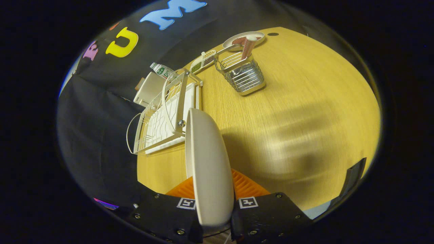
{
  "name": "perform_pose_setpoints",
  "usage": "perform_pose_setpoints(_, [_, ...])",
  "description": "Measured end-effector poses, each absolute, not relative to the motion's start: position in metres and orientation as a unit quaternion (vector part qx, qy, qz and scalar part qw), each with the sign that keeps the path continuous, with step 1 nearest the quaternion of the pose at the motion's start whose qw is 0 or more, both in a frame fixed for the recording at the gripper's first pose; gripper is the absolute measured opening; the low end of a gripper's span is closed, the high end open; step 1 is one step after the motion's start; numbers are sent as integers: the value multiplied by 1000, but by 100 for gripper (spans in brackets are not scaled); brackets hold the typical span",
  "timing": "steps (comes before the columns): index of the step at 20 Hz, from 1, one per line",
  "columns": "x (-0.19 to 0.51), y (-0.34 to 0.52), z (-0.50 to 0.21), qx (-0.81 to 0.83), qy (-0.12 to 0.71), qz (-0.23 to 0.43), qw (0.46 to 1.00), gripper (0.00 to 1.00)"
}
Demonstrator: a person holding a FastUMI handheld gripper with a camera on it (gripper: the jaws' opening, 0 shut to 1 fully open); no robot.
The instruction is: Take the plate from the dish rack, then take the spoon from the basket and place it into the plate.
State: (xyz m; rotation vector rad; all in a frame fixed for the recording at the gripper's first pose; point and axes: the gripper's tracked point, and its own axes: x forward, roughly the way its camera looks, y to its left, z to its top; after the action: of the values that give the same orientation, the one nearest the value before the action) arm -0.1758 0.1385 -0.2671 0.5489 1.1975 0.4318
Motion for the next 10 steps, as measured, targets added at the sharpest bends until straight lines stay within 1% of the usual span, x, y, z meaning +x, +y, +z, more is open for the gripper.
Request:
perform_pose_setpoints(2, [-179, 143, -279, 272, 554, 215, 757, 30])
perform_pose_setpoints(7, [-184, 139, -300, 309, 558, 213, 740, 31])
perform_pose_setpoints(8, [-182, 134, -306, 295, 557, 208, 748, 33])
perform_pose_setpoints(10, [-177, 123, -306, 260, 551, 202, 767, 41])
